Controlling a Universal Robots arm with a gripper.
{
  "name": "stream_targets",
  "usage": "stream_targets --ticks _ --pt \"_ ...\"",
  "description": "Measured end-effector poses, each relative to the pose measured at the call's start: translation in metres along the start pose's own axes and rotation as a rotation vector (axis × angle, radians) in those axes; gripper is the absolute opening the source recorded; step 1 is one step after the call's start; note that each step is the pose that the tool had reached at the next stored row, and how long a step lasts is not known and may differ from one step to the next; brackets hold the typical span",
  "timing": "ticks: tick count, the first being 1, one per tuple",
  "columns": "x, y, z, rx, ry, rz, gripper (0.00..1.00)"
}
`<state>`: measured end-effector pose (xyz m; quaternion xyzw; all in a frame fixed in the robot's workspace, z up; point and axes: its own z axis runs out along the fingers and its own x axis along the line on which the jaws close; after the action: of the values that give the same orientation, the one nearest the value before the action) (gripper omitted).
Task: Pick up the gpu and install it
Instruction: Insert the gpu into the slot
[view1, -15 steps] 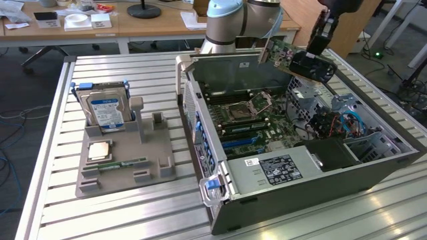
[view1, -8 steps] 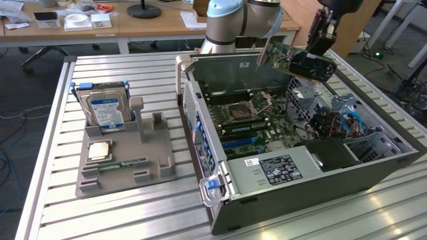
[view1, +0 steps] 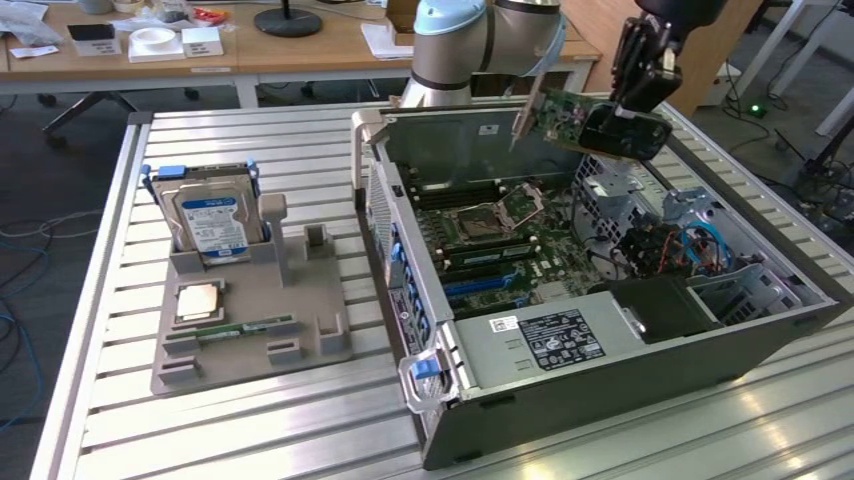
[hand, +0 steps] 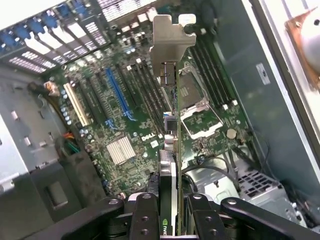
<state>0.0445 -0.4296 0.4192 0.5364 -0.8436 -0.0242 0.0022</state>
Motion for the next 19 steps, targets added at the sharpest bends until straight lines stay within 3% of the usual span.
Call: stream_targets --ticks 19 --pt "0.0 -0.0001 0.001 -0.0075 0.0149 -0.342 0.27"
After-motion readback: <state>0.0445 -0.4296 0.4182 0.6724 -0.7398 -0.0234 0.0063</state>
